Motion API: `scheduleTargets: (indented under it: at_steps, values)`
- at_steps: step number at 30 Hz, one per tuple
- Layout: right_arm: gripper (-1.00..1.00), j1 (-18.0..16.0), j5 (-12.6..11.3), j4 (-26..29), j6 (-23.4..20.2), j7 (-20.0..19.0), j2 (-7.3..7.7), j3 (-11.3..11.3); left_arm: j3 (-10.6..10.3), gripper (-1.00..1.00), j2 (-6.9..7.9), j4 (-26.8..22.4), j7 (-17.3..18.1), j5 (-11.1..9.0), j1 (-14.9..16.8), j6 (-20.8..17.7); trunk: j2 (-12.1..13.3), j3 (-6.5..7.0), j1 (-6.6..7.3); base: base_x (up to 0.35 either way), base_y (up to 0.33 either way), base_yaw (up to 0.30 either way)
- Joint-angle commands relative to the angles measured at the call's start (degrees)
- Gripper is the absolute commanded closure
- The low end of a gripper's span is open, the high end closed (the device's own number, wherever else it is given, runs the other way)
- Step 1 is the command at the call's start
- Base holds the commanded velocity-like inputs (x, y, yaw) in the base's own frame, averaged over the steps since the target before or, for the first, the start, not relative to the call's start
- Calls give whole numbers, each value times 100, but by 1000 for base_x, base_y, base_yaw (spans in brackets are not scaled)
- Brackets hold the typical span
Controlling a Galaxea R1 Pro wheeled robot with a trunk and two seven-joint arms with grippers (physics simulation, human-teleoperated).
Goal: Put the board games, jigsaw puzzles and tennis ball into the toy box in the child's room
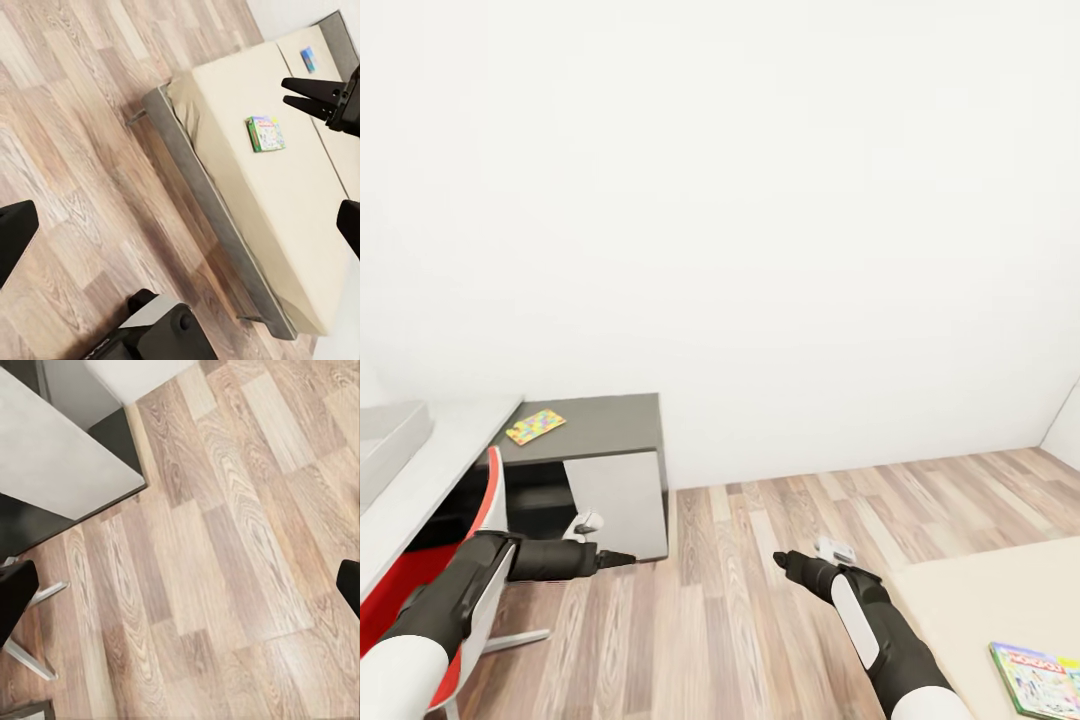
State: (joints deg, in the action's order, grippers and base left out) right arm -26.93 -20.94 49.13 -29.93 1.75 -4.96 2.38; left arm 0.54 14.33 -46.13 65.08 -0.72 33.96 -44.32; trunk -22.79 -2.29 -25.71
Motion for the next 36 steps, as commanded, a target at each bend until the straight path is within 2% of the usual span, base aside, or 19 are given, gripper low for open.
scheduleTargets:
  at_steps: [1, 13, 23, 36]
  values:
    - [-100, -5, -46, 9, -26, 18, -5, 17, 6, -100, 0, -2, 15, -7, 5, -52, -13, -14, -7, 325, 0, 0]
    - [-100, -5, -43, 26, -22, 18, -5, 11, 12, -100, 2, -2, 17, -7, 4, -52, -13, 1, -7, 324, 0, 27]
    - [-100, -5, -35, 27, -21, 18, -4, 8, 82, -100, 0, -2, 18, -7, 5, -52, -13, 59, -7, 315, -8, 188]
    - [-100, 0, -33, 27, -13, 11, -4, 8, 87, -100, 0, -2, 15, -7, 5, -51, -13, 142, -7, 313, -95, 209]
